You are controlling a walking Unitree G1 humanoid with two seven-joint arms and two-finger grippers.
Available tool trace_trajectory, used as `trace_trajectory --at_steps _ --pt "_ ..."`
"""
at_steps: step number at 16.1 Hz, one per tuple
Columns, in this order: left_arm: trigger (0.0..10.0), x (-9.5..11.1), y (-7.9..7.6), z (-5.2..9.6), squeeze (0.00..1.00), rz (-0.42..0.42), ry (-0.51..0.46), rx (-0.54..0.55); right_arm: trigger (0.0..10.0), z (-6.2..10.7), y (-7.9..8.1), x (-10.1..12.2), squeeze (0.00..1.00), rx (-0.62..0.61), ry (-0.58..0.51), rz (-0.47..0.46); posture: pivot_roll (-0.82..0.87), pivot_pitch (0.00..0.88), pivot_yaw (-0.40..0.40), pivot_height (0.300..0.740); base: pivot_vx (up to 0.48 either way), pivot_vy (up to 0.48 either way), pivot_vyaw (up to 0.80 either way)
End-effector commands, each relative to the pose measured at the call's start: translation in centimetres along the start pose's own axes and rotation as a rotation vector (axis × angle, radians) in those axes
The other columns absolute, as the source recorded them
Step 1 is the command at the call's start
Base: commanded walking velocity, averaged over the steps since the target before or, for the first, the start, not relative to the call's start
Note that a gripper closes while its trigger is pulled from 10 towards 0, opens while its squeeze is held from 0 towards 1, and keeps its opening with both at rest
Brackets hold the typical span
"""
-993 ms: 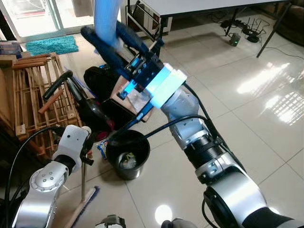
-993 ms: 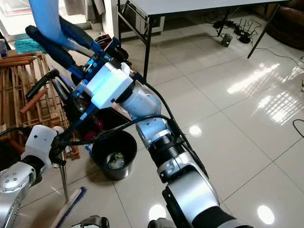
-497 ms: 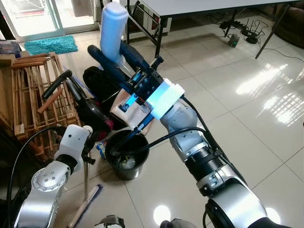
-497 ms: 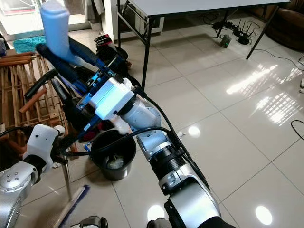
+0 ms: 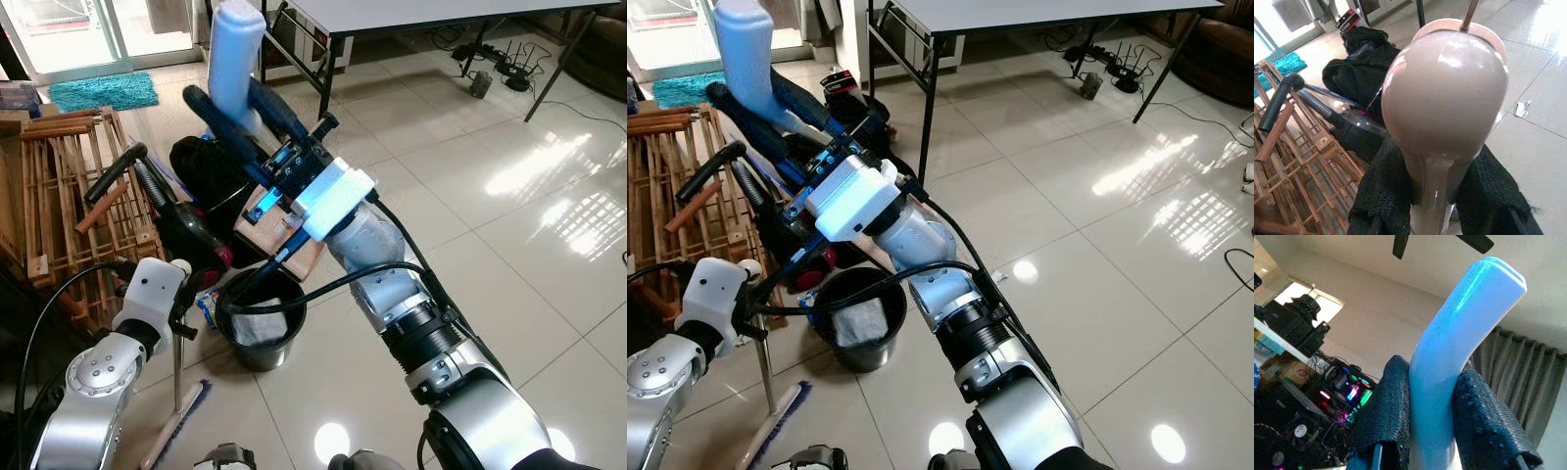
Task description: Sweep floor
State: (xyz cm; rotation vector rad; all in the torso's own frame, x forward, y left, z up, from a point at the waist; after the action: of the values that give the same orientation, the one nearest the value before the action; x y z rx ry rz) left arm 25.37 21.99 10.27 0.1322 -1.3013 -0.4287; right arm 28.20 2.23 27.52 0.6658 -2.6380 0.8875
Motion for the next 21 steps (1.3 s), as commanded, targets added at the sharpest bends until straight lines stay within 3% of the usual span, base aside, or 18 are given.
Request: trace_trajectory --at_steps 1,3,4,5,6,7,8,11,12,14,15,16,18,21 --pt "10.0 0.5 -0.4 0.1 0.00 -0.021 -0.023 -0.004 10.0 -0.8 -0.8 0.7 0.00 -0.045 -0.046 0.030 0.01 0.091 -0.082 0.740 0.000 0.000 0.00" --pt "10.0 0.6 -1.0 -0.3 0.00 -0.020 -0.039 -0.016 10.0 -0.5 -4.6 0.4 0.00 -0.157 0.038 0.152 0.00 0.084 -0.084 0.740 0.000 0.000 0.00" --pt "10.0 0.7 -1.1 -0.4 0.00 -0.020 -0.040 -0.019 10.0 -0.3 -5.6 0.4 0.00 -0.187 0.063 0.186 0.00 0.082 -0.084 0.740 0.000 0.000 0.00" --pt "10.0 0.7 -1.6 -0.7 0.00 -0.007 -0.034 -0.032 10.0 0.5 -7.9 0.4 0.00 -0.267 0.125 0.227 -0.01 0.074 -0.085 0.740 0.000 0.000 0.00" --pt "10.0 0.7 -1.9 -0.9 0.00 0.003 -0.033 -0.036 10.0 1.2 -9.0 0.4 0.00 -0.297 0.164 0.253 -0.02 0.073 -0.086 0.740 0.000 0.000 0.00" --pt "10.0 0.8 -2.6 -1.4 0.00 0.031 -0.035 -0.040 10.0 3.5 -11.4 0.5 0.00 -0.382 0.271 0.273 -0.03 0.067 -0.075 0.740 0.000 0.000 0.00" --pt "10.0 0.9 -3.0 -1.7 0.00 0.052 -0.036 -0.044 10.0 5.1 -12.8 0.7 0.00 -0.451 0.332 0.269 -0.05 0.070 -0.054 0.740 0.000 0.000 0.00" --pt "10.0 1.0 -3.3 -2.1 0.00 0.098 -0.044 -0.061 10.0 9.6 -16.6 3.3 0.00 -0.656 0.498 0.383 -0.08 0.082 -0.016 0.740 0.000 0.000 0.00" --pt "10.0 1.0 -3.2 -2.1 0.00 0.104 -0.042 -0.061 10.0 10.3 -17.0 3.5 0.00 -0.679 0.531 0.369 -0.08 0.083 -0.013 0.740 0.000 0.000 0.00" --pt "10.0 1.3 -3.2 -2.3 0.00 0.097 -0.052 -0.064 10.0 14.3 -18.1 4.4 0.00 -0.792 0.653 0.391 -0.09 0.090 -0.007 0.740 0.000 0.000 0.00" --pt "10.0 1.4 -3.3 -2.4 0.00 0.102 -0.056 -0.060 10.0 16.1 -18.0 4.7 0.00 -0.834 0.701 0.398 -0.09 0.088 -0.006 0.740 0.000 0.000 0.00" --pt "10.0 1.5 -3.3 -2.4 0.00 0.102 -0.060 -0.063 10.0 16.7 -17.8 4.8 0.00 -0.835 0.723 0.392 -0.09 0.086 -0.006 0.740 0.000 0.000 0.00" --pt "10.0 1.8 -3.8 -2.3 0.00 0.097 -0.070 -0.074 10.0 18.3 -16.3 5.0 0.00 -0.832 0.763 0.315 -0.10 0.087 -0.014 0.740 0.000 0.000 0.00" --pt "10.0 2.0 -4.7 -2.3 0.00 0.099 -0.081 -0.086 10.0 21.0 -14.3 4.2 0.00 -0.938 0.825 0.196 -0.08 0.077 -0.029 0.740 0.000 -0.176 0.00"
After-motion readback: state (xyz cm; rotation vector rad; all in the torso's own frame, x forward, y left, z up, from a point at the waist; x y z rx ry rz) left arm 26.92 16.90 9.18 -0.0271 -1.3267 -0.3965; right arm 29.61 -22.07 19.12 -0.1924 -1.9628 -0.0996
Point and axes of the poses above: a point about 5 cm out from each wrist's last joint towards the gripper, its own z axis pointing back from the gripper into the wrist, its own x axis along the axis of the wrist's last joint, y = z × x, the point moved 1 cm from there along -z, pointing out of the wrist towards the gripper, and after that the axes turned 2 degrees about -z, right-handed, at the moved point
